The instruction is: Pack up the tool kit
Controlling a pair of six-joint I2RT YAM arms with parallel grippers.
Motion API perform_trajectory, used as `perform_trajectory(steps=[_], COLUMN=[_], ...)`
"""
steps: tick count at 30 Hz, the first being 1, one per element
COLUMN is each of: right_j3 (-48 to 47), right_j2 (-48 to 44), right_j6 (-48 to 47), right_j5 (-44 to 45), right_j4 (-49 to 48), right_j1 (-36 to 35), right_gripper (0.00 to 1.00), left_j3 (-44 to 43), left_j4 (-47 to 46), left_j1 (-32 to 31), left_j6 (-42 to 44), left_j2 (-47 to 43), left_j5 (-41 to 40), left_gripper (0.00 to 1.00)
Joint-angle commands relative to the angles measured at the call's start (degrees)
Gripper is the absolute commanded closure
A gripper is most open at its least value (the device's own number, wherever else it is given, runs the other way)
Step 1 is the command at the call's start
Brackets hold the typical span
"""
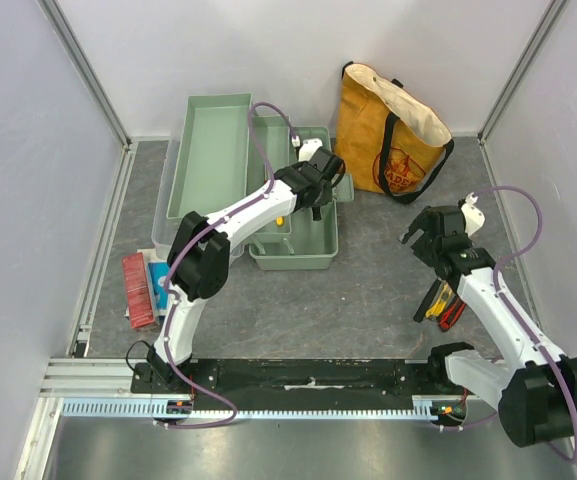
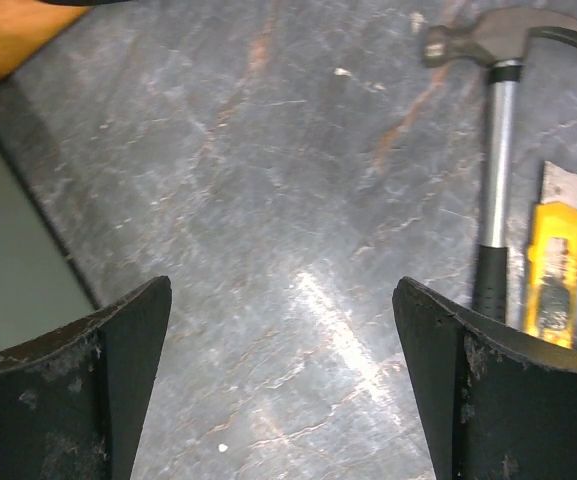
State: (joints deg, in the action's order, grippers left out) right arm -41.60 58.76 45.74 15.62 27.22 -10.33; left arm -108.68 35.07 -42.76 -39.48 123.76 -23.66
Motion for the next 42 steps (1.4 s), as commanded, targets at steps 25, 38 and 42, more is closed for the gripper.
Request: perform_trajectory(steps=[25,38,42], right_j3=[7.5,10.49,10.76], right_j2=[11.37,16.99,18.75], right_j6=[9.99,6.12,3.93], right_j5=[8.47,2.76,-0.32], right_j4=[3.99,-5.24,-8.06], right_j1=[7.42,8.83,8.83], right_gripper=[0.06,0.53,0.62], left_j3=[7.6,14.63,16.31], left_j4=[-13.0,-15.29,-15.38], left_j1=[-0.48,-0.48,-0.57], left_j6=[7.14,9.86,10.3], left_j2=[-21.27,-35.08,-36.75], left_j5=[14.59,20.41,20.76], left_gripper=[0.48,0.42,0.41])
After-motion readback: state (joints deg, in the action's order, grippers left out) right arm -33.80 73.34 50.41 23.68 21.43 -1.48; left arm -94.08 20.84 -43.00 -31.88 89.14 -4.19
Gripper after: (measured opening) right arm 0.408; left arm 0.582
